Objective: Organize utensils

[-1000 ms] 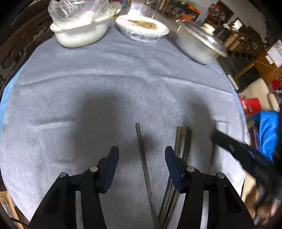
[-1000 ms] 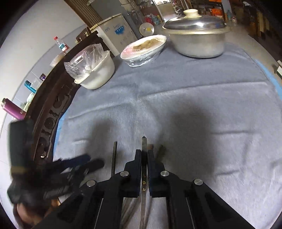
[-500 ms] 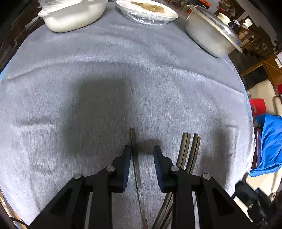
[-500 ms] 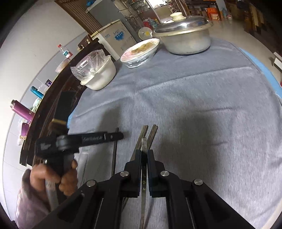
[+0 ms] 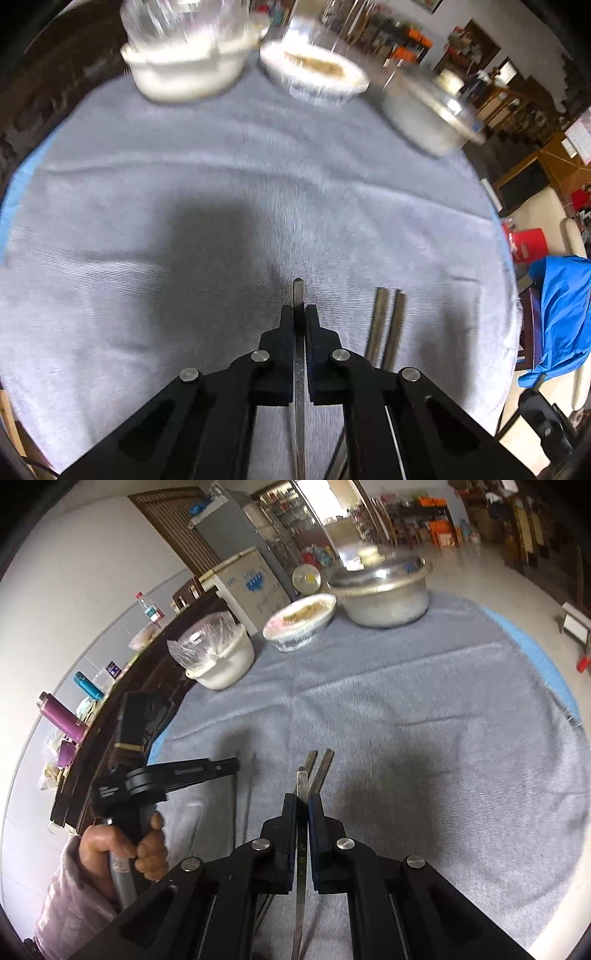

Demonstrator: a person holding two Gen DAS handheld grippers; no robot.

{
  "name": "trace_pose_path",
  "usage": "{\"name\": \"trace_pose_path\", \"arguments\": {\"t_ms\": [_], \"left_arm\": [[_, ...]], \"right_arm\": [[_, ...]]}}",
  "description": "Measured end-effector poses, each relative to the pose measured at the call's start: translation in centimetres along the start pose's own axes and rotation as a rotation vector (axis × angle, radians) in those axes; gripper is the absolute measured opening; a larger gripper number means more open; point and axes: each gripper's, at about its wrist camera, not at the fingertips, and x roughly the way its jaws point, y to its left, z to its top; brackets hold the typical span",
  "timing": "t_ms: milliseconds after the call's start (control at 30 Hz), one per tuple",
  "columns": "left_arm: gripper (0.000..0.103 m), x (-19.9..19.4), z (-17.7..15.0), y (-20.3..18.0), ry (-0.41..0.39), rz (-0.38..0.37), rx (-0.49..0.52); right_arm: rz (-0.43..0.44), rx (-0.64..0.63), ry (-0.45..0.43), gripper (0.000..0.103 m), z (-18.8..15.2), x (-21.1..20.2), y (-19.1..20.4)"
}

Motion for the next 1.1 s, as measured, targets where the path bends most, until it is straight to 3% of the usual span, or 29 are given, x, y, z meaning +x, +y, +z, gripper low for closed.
{"name": "trace_pose_path", "arguments": {"t_ms": [233,567,700,1100], "left_arm": [[0.005,-9.5,-2.7,-1.6,-0.226,-0.017,0.089],[0.005,-19.0,-9.0,-2.7,-0.505,0.005,0.173],[0.005,-22.2,-11.0,-2.7,-0.59,0.001,0.197],[0.005,-29.9,-14.3,-3.4,-0.74,-0.059,0.214]], "right_arm": [[-0.035,-0.045,-0.096,0.007,-1.5,-3.8,2.4],[-0.09,-0.108,-0.235,0.007,-4.8,-8.8,5.9],[-0.097,-0.133,-0.291,0.007,-5.7,-10.6,7.1],[-0.132,-0.223,-0.494,0.007,-7.4,-17.3,10.7]]}}
